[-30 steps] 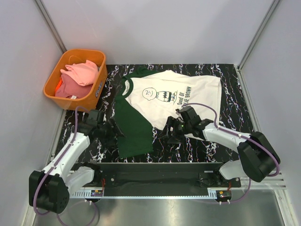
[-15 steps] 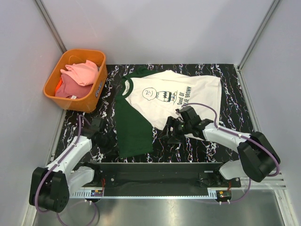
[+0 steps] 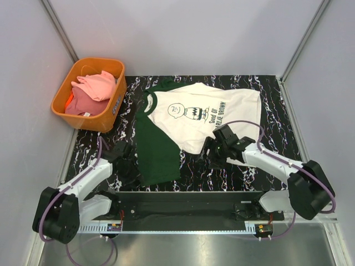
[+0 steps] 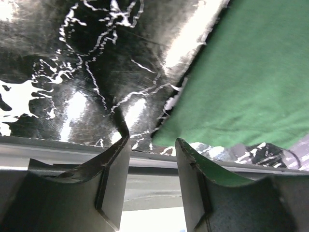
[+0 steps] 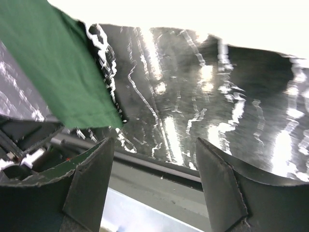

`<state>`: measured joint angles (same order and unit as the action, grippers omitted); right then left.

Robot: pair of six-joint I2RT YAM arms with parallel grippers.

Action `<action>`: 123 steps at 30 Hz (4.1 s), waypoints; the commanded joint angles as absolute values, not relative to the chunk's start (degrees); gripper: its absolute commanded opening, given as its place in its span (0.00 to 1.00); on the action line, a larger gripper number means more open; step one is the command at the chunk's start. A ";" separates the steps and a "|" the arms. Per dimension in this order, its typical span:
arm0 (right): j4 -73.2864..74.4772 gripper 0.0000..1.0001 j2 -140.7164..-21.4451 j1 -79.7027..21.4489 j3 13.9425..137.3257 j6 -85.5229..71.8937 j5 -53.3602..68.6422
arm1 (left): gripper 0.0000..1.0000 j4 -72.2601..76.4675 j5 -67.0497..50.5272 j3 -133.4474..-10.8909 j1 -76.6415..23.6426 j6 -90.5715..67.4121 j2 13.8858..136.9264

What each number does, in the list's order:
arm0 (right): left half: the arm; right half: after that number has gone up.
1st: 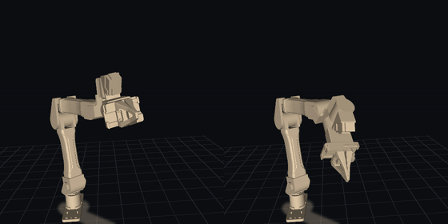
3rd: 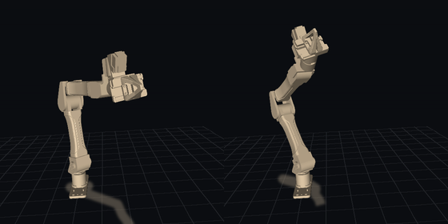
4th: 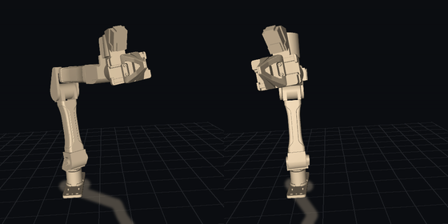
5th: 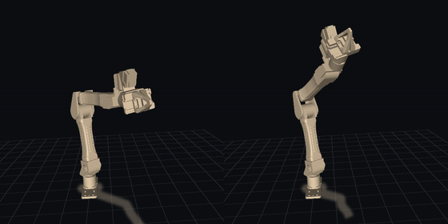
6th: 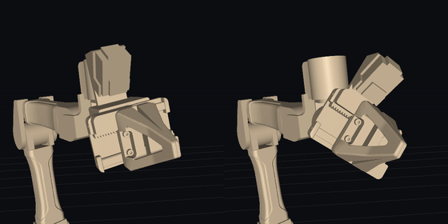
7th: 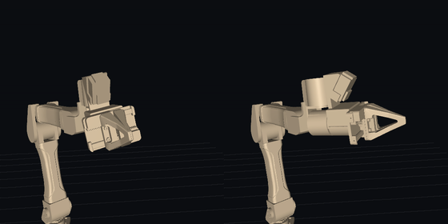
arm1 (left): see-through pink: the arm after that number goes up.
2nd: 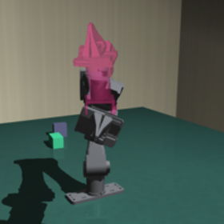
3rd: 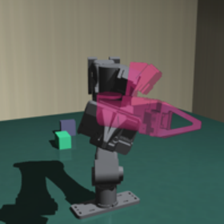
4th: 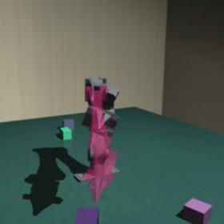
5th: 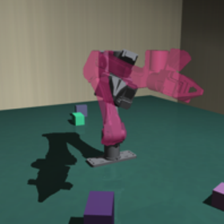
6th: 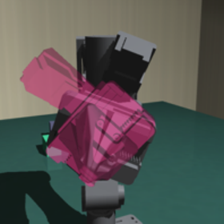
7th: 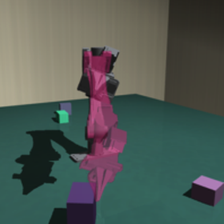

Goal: Fold and stack the t-shirts
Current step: Flatten the tshirt out

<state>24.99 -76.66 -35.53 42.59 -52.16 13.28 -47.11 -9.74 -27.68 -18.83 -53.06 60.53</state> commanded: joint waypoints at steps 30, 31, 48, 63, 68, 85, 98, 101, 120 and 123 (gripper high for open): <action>54.05 0.69 -67.85 -6.09 50.10 -44.74 -1.77 | 0.00 -42.01 -6.25 -36.45 -21.17 -46.67 63.72; 54.14 0.68 -68.55 -4.59 50.10 -44.13 -1.41 | 0.00 -43.23 -3.63 -37.78 -21.96 -46.06 63.46; 50.01 0.50 -73.92 12.22 46.76 -38.67 1.41 | 0.00 -40.17 2.29 -58.00 -26.72 -28.92 65.92; 43.42 0.41 -77.16 12.39 41.57 -43.16 4.66 | 0.00 -39.99 2.11 -63.11 -26.81 -23.64 66.97; 42.54 0.42 -78.04 13.18 40.35 -43.42 5.01 | 0.00 -40.25 2.72 -62.67 -26.72 -24.17 66.10; 38.23 0.43 -79.72 14.33 39.55 -42.37 2.81 | 0.00 -41.66 4.04 -63.81 -26.72 -27.42 63.02; 34.72 0.11 -81.48 14.33 40.86 -38.24 1.67 | 0.00 -44.47 6.41 -66.35 -26.72 -29.18 58.27; 34.80 0.00 -81.48 14.33 42.97 -36.83 1.58 | 0.00 -45.17 7.47 -68.37 -26.72 -29.18 58.01; 33.93 0.00 -66.53 14.24 76.53 -28.39 3.34 | 0.00 -43.86 21.26 -117.19 -26.81 -13.02 75.12; 33.93 0.00 -66.45 14.24 84.79 -26.82 2.73 | 0.00 -40.62 19.70 -124.86 -26.81 -7.66 77.95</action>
